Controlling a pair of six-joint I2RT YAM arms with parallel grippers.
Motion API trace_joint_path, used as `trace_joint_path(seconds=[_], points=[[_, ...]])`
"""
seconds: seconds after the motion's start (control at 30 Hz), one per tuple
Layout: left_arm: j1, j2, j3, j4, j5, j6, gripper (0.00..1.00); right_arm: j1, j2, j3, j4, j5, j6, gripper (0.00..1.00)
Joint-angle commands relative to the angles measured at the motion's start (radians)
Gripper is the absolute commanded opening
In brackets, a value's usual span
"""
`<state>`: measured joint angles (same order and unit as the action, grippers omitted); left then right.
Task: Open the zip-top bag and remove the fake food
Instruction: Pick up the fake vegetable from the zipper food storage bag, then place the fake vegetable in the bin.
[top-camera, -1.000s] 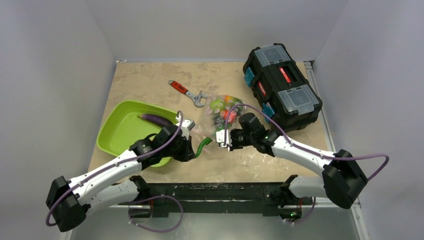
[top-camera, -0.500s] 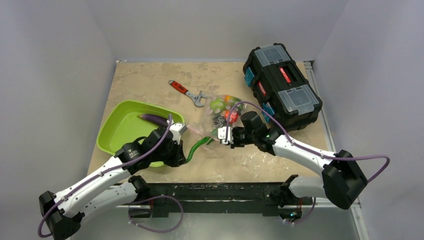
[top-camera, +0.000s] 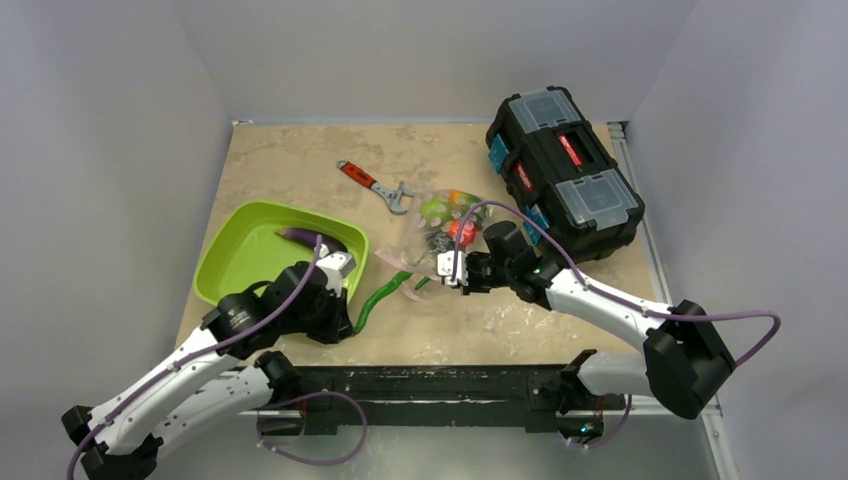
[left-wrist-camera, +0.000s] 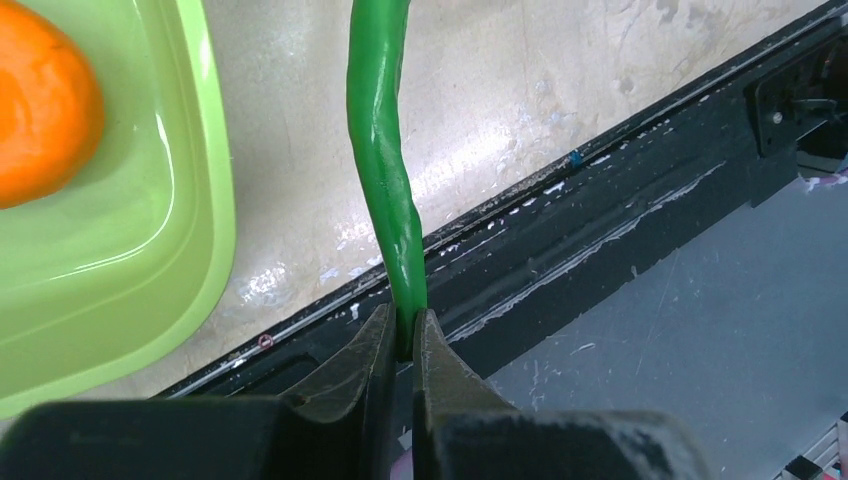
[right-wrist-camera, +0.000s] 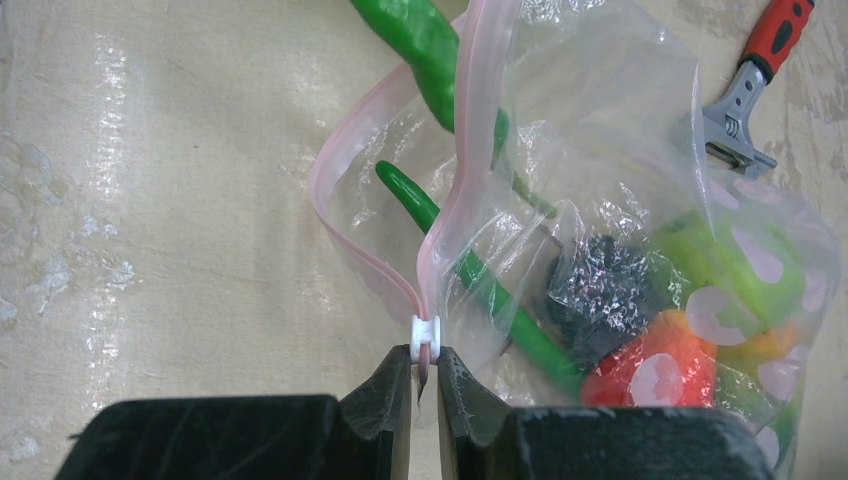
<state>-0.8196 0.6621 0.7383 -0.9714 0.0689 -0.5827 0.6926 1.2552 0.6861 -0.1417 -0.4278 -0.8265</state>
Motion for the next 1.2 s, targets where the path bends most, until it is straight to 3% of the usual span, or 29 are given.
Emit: trace_joint_path(seconds=[0.0, 0.7, 1.17], points=[[-0.001, -0.050, 0.078, -0.086, -0.030, -0.016, 0.00, -0.013, -0.027, 0.041, 0.024, 0.009, 0.013, 0.04], [-0.002, -0.191, 0.158, -0.295, -0.028, -0.082, 0.00, -0.016, -0.023, 0.041, 0.024, 0.009, 0.013, 0.04], [-0.001, -0.294, 0.224, -0.442, -0.191, -0.176, 0.00, -0.016, -0.019, 0.043, 0.022, 0.008, 0.011, 0.04]])
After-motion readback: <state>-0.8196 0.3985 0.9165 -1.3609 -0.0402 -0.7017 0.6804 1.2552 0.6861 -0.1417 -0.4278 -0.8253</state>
